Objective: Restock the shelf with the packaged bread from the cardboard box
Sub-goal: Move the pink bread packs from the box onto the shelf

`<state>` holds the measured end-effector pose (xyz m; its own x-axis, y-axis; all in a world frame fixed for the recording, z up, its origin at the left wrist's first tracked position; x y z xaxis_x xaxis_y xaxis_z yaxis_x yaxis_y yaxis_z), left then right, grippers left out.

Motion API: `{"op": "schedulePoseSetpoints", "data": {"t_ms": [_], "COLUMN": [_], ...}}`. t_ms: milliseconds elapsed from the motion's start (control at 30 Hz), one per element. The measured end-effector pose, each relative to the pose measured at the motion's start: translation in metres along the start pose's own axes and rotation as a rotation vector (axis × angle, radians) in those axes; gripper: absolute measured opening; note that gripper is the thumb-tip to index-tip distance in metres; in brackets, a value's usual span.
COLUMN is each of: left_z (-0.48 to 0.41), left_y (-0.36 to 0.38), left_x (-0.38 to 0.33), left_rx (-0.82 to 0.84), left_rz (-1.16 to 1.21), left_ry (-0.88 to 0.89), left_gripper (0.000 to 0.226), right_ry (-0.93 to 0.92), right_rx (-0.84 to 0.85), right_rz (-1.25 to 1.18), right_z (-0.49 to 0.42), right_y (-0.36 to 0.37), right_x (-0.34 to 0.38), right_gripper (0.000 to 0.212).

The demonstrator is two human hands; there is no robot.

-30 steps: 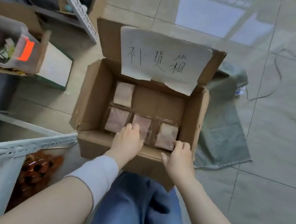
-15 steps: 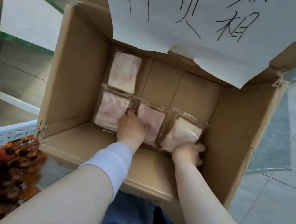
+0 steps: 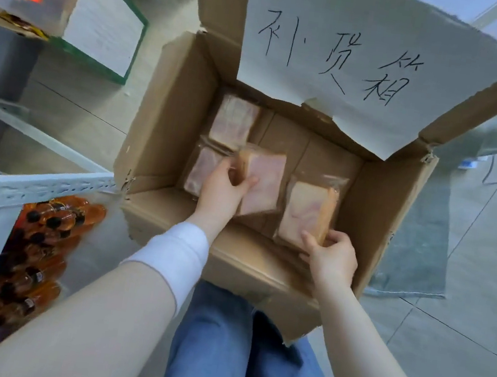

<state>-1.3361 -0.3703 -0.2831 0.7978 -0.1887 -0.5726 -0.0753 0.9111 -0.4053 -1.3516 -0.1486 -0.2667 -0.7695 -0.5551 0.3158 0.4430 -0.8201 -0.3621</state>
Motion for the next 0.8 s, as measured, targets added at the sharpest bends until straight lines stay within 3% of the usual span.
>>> {"op": "schedulePoseSetpoints", "data": {"t_ms": [100, 267, 400, 633, 700, 800], "left_z": [0.054, 0.187, 0.311, 0.548, 0.617, 0.713], "left_y": [-0.045, -0.135, -0.199, -0.333, -0.368, -0.411], "left_x": [-0.022, -0.040, -0.020, 0.040, 0.070, 0.136], "left_rx": [-0.051, -0.254, -0.472, -0.856, -0.960, -1.102], "left_rz": [0.181, 0.441, 0.654, 0.699, 0.684, 0.744], "left_ry": [0.080, 0.218, 0.304, 0.467, 0.510, 0.523], "left_gripper": [0.035, 0.013, 0.007, 0.017, 0.013, 0.026], "right_ry": [-0.153, -0.342, -0.498, -0.771, -0.855, -0.958], "right_rx": [0.003, 0.155, 0.282, 0.631, 0.733, 0.857], "right_rz": [-0.057, -0.116, -0.036, 0.098, 0.156, 0.239], "right_z": [0.044, 0.142, 0.243, 0.457, 0.518, 0.606], "right_y": [-0.025, -0.047, -0.039, 0.049, 0.091, 0.161], "right_x": [0.012, 0.029, 0.045, 0.058, 0.050, 0.025], "right_gripper": [0.044, 0.048, 0.021, 0.019, 0.012, 0.003]}}
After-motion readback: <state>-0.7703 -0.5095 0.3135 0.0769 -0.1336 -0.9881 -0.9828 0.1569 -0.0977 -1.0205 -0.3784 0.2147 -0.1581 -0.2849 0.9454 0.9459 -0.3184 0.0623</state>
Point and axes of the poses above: each hand's wrist, its own z-axis away from the middle knuckle, its own y-axis out of the palm, x = y × z, the point moved 5 cm from there along -z, towards the middle knuckle, and after that the axes turned 10 degrees about x, right-handed, at the moved point
